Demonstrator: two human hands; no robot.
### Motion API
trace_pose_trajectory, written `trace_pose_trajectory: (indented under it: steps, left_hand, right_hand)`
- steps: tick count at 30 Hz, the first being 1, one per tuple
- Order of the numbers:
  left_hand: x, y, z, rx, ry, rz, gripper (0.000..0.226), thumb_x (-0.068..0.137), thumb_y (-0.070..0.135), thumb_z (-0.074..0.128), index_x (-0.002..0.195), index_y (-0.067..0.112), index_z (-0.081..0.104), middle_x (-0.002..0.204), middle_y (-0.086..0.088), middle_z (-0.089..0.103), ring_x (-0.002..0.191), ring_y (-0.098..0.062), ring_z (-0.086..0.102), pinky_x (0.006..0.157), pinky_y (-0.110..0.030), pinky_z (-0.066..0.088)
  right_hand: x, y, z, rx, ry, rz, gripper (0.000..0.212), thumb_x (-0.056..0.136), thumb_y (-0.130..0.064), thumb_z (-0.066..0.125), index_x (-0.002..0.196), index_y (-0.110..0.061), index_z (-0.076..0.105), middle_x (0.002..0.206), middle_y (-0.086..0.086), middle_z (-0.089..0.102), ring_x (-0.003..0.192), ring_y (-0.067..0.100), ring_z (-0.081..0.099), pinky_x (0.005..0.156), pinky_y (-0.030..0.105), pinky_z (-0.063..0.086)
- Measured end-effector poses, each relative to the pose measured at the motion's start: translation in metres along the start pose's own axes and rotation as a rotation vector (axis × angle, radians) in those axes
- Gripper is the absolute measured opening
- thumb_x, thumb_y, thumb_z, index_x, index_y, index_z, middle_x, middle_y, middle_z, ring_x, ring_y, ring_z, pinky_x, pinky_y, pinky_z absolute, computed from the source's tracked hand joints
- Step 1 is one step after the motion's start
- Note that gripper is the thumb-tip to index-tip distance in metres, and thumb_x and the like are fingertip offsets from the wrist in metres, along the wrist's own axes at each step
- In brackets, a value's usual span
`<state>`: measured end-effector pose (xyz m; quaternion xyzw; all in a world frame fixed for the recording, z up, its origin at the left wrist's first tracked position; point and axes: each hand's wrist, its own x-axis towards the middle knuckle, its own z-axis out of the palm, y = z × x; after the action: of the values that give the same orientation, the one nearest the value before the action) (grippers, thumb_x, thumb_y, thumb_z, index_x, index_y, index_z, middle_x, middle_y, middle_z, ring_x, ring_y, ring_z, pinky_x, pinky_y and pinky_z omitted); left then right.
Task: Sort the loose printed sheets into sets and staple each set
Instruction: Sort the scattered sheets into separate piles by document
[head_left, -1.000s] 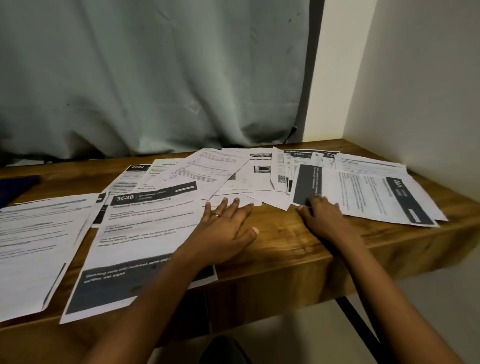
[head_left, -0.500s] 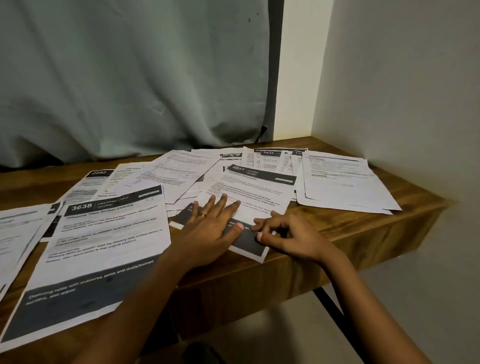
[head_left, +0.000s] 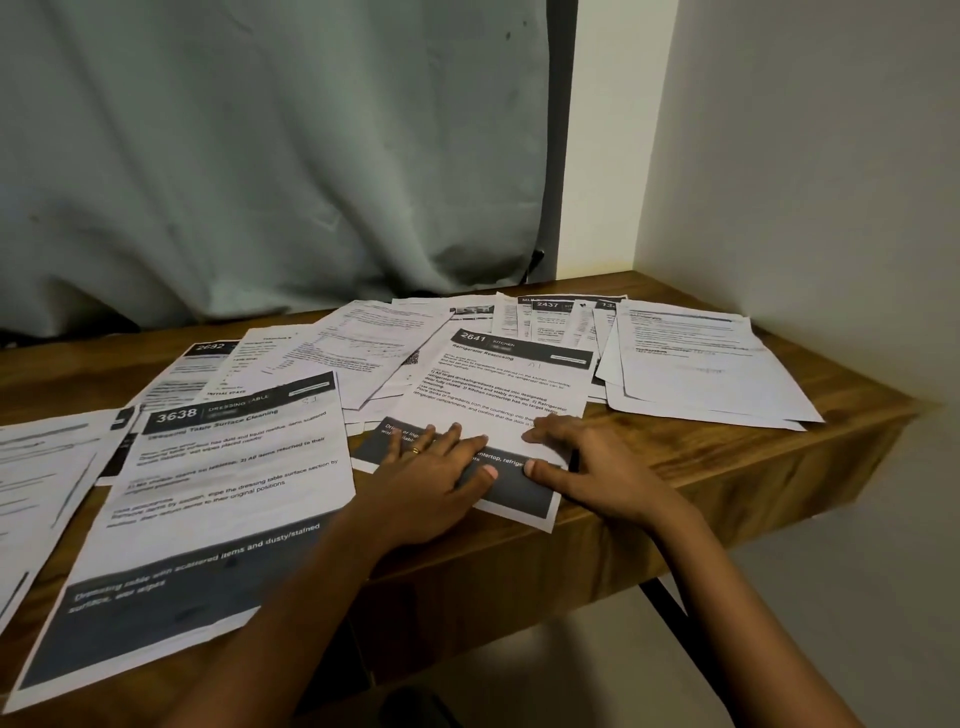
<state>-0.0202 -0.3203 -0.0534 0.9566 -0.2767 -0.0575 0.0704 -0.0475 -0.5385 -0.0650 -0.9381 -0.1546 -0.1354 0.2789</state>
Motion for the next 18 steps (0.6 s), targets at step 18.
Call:
trace_pose_trajectory:
  steps: [18]
  left_hand:
    - [-0.022,0.005,-0.010,-0.161,0.083,0.121,0.061,0.091,0.064,0.033,0.144,0.034,0.030,0.146,0.006,0.033,0.135,-0.020,0.024,0.109,-0.039,0.027]
  right_hand:
    - [0.019,-0.006,-0.021,-0.185,-0.197,0.198,0.051,0.085,0.004,0.051,0.131,-0.020,0.052,0.137,0.003,0.050,0.122,0.020,0.048,0.101,0.029,0.042]
